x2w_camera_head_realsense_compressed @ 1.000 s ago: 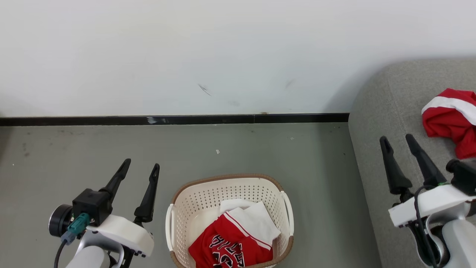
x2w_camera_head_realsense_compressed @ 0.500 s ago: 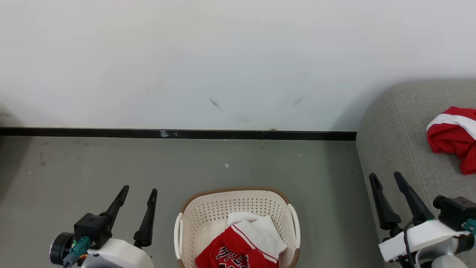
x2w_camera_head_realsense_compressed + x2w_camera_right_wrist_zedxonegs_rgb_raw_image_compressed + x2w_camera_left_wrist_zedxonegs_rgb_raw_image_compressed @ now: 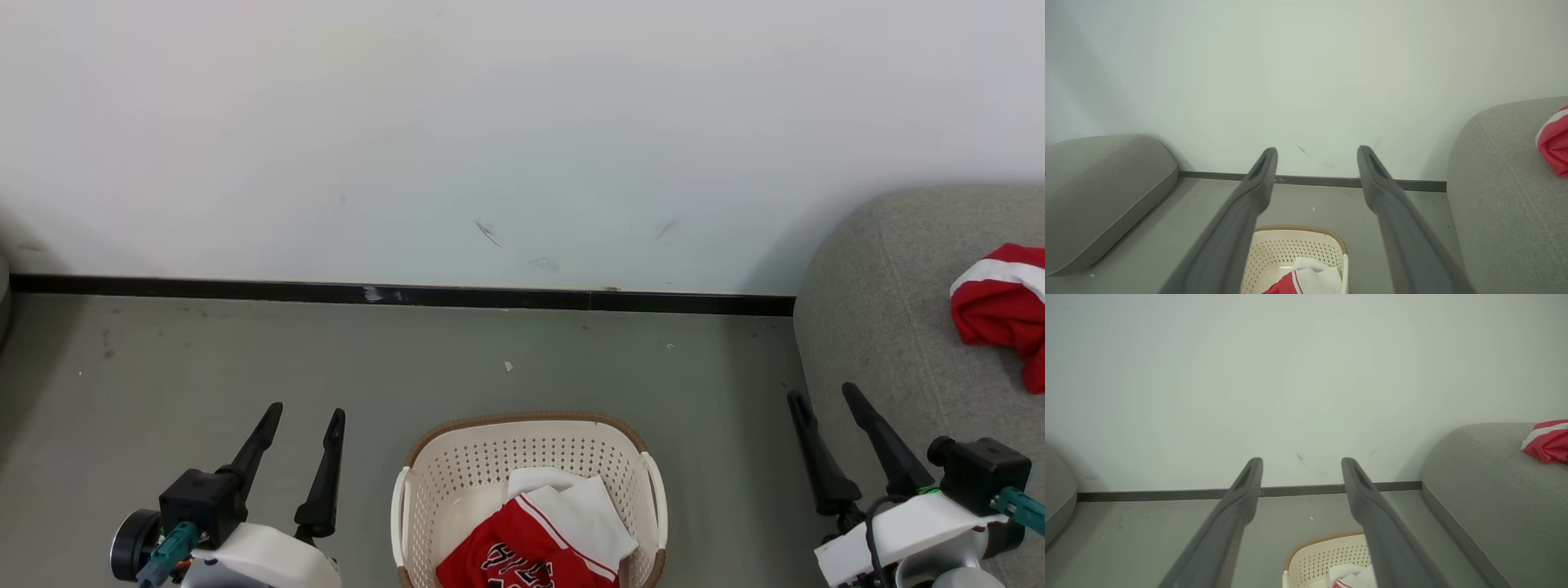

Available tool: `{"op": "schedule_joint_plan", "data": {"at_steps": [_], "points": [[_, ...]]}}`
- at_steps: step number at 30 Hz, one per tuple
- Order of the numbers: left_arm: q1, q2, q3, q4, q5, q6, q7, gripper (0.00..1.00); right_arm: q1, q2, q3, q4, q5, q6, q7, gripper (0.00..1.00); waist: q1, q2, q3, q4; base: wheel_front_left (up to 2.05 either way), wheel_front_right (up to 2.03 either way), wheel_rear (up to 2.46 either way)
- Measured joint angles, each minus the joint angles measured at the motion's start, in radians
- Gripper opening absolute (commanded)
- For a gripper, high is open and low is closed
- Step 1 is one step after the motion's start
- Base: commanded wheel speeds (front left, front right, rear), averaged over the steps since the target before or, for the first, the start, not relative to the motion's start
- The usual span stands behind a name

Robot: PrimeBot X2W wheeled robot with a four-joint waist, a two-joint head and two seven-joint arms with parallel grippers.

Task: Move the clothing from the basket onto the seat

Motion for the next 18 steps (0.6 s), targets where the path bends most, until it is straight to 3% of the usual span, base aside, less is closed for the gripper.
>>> {"op": "schedule_joint_plan", "data": {"at_steps": [18], "points": [[0.021, -0.023, 0.034, -0.011, 0.03, -0.012, 0.0, 1.0, 0.013, 0.001, 0.012, -0.013, -0.007, 0.0, 0.0, 1.0, 0.0, 0.0, -0.003, -0.006, 0.0, 0.0, 0.0]]}}
